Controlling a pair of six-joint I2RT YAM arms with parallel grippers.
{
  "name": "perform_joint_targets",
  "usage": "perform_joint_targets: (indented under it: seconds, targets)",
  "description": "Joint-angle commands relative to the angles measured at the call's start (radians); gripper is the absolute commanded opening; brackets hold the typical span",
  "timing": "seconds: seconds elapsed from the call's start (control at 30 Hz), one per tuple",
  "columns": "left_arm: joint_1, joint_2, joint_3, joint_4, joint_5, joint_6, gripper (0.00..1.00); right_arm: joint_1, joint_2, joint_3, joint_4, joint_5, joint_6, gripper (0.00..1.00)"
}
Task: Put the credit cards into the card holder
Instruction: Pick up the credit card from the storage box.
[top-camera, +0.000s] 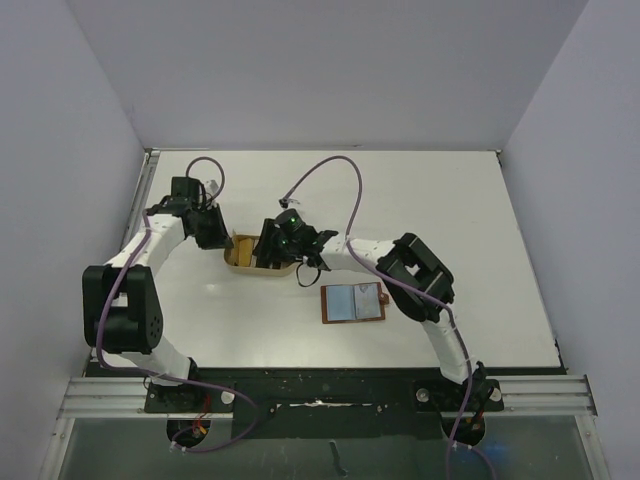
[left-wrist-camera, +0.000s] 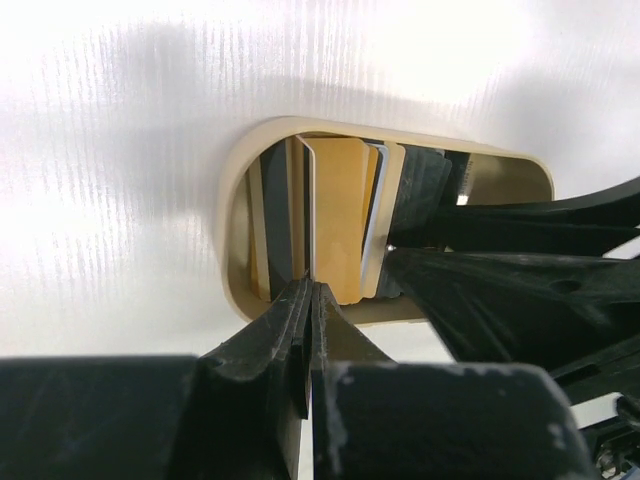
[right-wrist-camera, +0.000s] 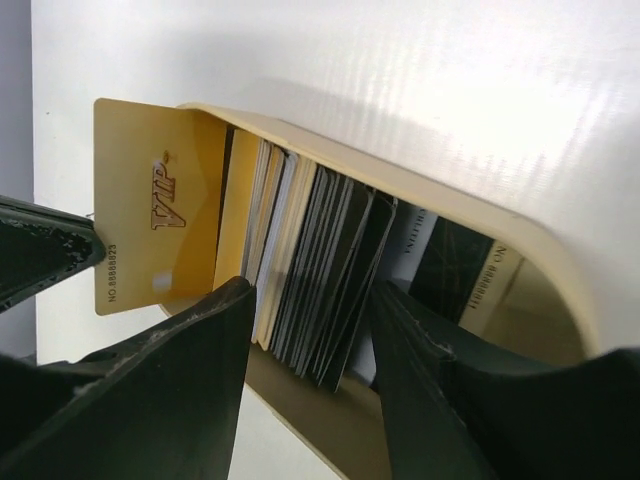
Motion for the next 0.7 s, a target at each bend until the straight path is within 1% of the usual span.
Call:
perform_joint_targets:
  seconds: [0.0, 0.1, 0.2, 0.37, 0.67]
  targets:
    - [-0.006, -0.055, 0.045, 0.002, -0.021, 0.01, 0.0, -0.036, -0.142, -0.038, -0.053, 0.039, -0.058, 0.51]
    - [-0.01, -0.045, 0.04, 0.004, -0.067, 0.027, 0.0, -0.048, -0.191, -0.083, -0.023, 0.036, -0.066, 0.52]
    - [-0.012, -0.015, 0.035, 0.005, -0.071, 0.033, 0.0, -0.049, -0.219, -0.119, 0.006, 0.036, -0.065, 0.52]
    - [-0.034, 0.006, 0.025, 0.029, -0.058, 0.023, 0.0, -0.049, -0.23, -0.14, 0.025, 0.025, -0.06, 0.52]
    - [-0.06, 0.046, 0.037, 0.013, -0.132, 0.016, 0.01, -0.049, -0.265, -0.167, 0.04, 0.036, -0.057, 0.53]
